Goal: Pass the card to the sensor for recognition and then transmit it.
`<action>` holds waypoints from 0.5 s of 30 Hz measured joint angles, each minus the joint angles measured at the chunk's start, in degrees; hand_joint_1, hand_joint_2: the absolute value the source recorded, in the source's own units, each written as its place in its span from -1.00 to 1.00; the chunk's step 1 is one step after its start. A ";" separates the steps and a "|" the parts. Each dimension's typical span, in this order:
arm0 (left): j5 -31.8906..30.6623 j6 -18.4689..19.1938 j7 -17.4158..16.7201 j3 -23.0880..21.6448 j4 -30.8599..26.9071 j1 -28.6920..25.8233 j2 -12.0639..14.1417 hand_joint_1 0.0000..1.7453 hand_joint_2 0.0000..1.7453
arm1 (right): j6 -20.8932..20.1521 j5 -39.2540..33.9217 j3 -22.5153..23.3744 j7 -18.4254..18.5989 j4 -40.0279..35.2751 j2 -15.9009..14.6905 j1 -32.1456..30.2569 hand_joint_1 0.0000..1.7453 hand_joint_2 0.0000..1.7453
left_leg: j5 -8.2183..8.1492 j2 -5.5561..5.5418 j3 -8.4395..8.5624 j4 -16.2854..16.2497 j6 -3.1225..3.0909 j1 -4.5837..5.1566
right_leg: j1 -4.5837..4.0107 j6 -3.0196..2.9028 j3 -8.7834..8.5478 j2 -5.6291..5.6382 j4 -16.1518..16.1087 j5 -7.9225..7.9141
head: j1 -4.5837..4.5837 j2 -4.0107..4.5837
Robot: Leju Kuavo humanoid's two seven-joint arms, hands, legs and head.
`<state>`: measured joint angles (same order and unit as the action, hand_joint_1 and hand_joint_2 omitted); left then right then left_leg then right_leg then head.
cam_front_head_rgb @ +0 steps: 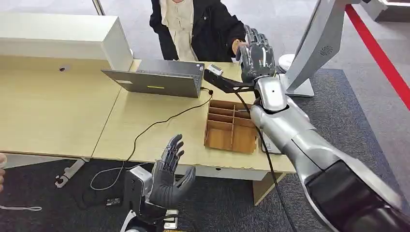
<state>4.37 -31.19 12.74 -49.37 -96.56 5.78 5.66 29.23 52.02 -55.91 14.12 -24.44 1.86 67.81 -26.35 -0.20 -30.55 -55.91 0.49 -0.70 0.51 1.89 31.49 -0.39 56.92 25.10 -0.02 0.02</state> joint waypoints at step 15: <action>-1.46 -3.67 -1.29 0.07 -1.88 -1.90 1.14 -1.00 1.00 | 1.57 -6.36 4.79 7.72 -11.37 -10.39 -12.81 1.00 1.00 | -0.02 -0.03 0.02 -0.03 -0.02 0.03 | 0.03 0.00 -0.03 -0.01 -0.04 0.00 | 0.00 -0.02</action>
<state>2.91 -34.86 11.45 -49.31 -98.44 3.87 6.80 30.80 45.66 -51.12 21.84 -35.81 -8.53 54.99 -26.37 -0.23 -30.53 -55.93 0.47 -0.67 0.53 1.90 31.46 -0.40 56.89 25.10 -0.02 0.00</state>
